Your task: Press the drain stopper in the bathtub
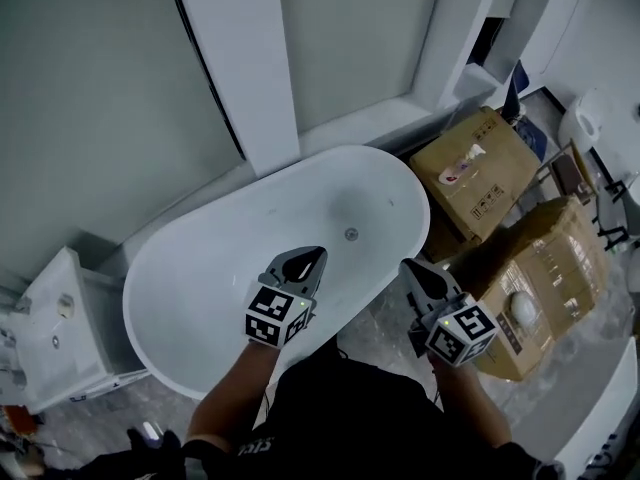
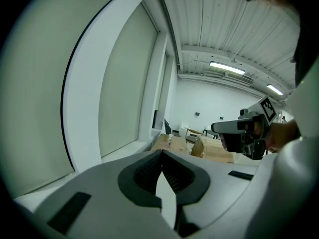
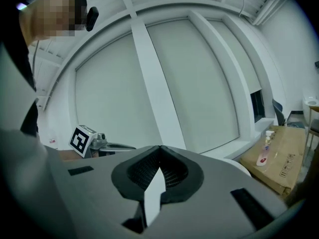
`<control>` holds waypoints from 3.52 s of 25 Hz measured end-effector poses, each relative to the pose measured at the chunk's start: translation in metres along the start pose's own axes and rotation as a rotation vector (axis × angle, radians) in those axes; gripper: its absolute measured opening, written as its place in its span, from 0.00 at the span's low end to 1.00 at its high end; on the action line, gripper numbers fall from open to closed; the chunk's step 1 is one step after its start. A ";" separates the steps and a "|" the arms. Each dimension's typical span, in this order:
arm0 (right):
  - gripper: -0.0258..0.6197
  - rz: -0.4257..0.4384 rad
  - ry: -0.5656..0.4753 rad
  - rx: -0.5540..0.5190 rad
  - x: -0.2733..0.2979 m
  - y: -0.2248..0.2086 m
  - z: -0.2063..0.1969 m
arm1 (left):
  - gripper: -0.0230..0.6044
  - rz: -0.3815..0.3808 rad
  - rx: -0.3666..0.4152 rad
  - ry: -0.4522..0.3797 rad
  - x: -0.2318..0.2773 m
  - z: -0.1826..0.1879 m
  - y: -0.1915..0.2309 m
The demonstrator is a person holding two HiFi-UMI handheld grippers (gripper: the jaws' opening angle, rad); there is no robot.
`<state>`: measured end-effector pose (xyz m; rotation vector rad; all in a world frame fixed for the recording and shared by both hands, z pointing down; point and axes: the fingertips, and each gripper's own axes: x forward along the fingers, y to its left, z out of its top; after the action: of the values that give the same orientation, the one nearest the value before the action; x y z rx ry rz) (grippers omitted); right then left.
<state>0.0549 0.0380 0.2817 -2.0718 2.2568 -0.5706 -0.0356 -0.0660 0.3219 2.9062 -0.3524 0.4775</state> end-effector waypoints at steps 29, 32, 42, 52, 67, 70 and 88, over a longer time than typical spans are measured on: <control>0.06 0.352 0.251 -0.020 0.112 -0.213 0.026 | 0.05 0.285 -0.182 0.074 0.195 0.038 0.026; 0.06 0.389 0.267 -0.002 0.123 -0.209 0.019 | 0.05 0.324 -0.190 0.095 0.192 0.026 0.025; 0.06 0.490 0.378 -0.097 0.160 -0.129 -0.003 | 0.05 0.373 -0.255 0.054 0.135 -0.005 0.051; 0.06 0.520 0.492 -0.147 0.183 -0.105 -0.049 | 0.05 0.429 -0.369 0.077 0.112 -0.061 0.089; 0.06 0.533 0.711 -0.183 0.293 -0.218 -0.155 | 0.05 0.502 -0.568 0.186 0.199 -0.150 0.176; 0.06 0.526 0.765 -0.187 0.321 -0.246 -0.197 | 0.05 0.490 -0.607 0.217 0.228 -0.183 0.190; 0.06 0.448 1.055 -0.400 0.446 -0.391 -0.536 | 0.05 0.470 -0.681 0.339 0.357 -0.440 0.249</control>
<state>0.2380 -0.2801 0.9921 -1.3696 3.4800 -1.5318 0.0999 -0.2845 0.8844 2.0345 -0.9359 0.7285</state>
